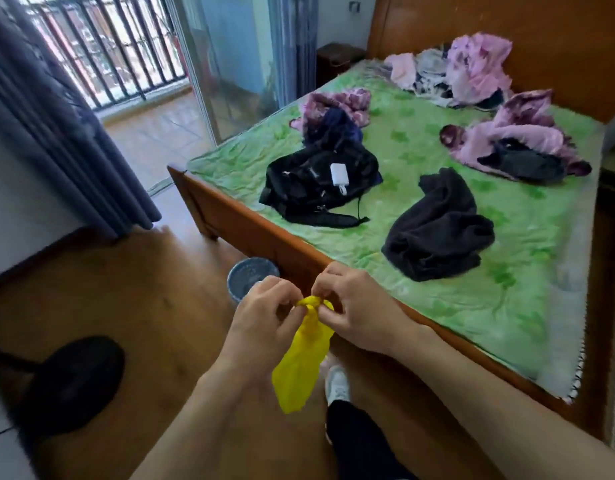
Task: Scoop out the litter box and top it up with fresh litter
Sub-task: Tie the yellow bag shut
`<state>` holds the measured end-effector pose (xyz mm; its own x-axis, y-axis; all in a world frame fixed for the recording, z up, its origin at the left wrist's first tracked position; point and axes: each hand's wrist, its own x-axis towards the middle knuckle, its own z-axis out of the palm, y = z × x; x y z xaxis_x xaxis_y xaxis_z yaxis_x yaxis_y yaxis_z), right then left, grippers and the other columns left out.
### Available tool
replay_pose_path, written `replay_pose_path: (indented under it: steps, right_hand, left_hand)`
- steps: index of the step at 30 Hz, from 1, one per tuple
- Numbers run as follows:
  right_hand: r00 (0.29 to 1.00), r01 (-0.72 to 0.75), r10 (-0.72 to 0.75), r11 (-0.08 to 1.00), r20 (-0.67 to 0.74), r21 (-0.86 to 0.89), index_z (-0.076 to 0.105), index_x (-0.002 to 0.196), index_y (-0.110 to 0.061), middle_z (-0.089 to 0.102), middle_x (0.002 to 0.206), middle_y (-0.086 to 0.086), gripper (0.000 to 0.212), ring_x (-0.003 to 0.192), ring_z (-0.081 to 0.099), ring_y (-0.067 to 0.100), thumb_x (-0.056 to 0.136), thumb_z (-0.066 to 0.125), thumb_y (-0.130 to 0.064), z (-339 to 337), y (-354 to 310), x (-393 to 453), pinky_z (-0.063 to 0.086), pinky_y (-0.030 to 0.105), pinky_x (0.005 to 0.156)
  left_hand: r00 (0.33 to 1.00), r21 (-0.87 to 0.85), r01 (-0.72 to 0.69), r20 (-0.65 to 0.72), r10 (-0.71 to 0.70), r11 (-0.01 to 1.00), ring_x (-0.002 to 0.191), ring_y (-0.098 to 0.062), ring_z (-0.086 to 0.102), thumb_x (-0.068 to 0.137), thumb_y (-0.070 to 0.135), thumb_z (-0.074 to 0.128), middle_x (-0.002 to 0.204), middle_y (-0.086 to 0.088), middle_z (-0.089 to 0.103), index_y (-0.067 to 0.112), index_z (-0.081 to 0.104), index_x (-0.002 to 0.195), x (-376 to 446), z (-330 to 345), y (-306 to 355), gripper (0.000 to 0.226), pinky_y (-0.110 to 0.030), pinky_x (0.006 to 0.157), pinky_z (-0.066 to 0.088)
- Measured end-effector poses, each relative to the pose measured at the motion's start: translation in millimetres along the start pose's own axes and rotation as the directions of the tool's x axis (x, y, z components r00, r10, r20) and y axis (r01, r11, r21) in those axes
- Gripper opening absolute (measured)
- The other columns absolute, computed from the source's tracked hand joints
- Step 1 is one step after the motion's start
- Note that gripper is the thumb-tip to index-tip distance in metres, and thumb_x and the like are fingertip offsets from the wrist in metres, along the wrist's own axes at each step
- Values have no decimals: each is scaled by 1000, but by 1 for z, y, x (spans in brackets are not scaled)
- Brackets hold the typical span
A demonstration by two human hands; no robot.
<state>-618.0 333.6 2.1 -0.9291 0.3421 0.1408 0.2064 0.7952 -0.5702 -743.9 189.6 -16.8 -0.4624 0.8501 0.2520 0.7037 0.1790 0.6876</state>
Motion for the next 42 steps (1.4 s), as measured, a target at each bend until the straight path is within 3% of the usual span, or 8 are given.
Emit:
replay_pose_path:
  steps: [8, 12, 21, 29, 36, 39, 42]
  right_hand:
    - [990, 97, -108, 988, 87, 117, 65, 93, -21, 56, 96, -4, 15, 86, 57, 15, 80, 64, -28, 14, 66, 145, 50, 37, 75]
    - [974, 116, -138, 984, 178, 132, 65, 91, -21, 55, 96, -5, 18, 84, 57, 18, 79, 58, -33, 12, 91, 202, 50, 36, 74]
    - [930, 164, -204, 975, 307, 151, 64, 91, -22, 53, 92, -6, 27, 80, 55, 17, 78, 49, -41, 33, 121, 293, 50, 37, 72]
    - [897, 113, -164, 983, 411, 146, 62, 88, -22, 51, 86, -7, 20, 76, 52, 11, 76, 52, -34, 78, 146, 371, 48, 31, 70]
    - [899, 17, -73, 991, 432, 132, 57, 79, -28, 51, 80, -11, 5, 74, 52, 9, 75, 57, -30, 138, 150, 449, 48, 32, 70]
    - [907, -23, -30, 992, 420, 121, 49, 74, -35, 53, 76, -10, 10, 70, 50, 9, 74, 58, -32, 172, 160, 468, 45, 29, 66]
    - [895, -35, -14, 994, 446, 103, 50, 74, -32, 54, 77, -8, 9, 69, 49, 8, 75, 59, -31, 205, 181, 483, 40, 24, 61]
  left_hand:
    - [979, 116, 195, -81, -186, 974, 85, -9, 55, 87, 37, 60, 92, 15, 57, 24, 64, 88, 101, -5, -62, 14, -25, 70, 47]
    - [954, 128, 292, -114, -279, 948, 88, -9, 55, 86, 29, 65, 92, 14, 57, 24, 63, 87, 142, -1, -81, 5, -27, 74, 48]
    - [879, 118, 457, -217, -426, 882, 83, -7, 54, 85, 20, 70, 89, 14, 54, 27, 63, 85, 199, 4, -133, 10, -13, 69, 40]
    - [833, 29, 521, -234, -501, 853, 78, -7, 55, 87, 26, 70, 85, 15, 52, 31, 63, 84, 242, 8, -210, 9, -23, 63, 49]
    - [807, 14, 567, -208, -552, 824, 65, -9, 49, 83, 32, 64, 71, 11, 46, 30, 61, 76, 275, -14, -298, 8, -19, 55, 37]
    - [793, 4, 591, -183, -581, 807, 65, -9, 49, 79, 39, 54, 72, 12, 46, 29, 60, 76, 282, -5, -337, 12, -20, 56, 38]
    - [774, -5, 620, -158, -613, 784, 67, -8, 46, 77, 39, 51, 72, 14, 43, 28, 56, 75, 289, 16, -374, 12, -18, 59, 34]
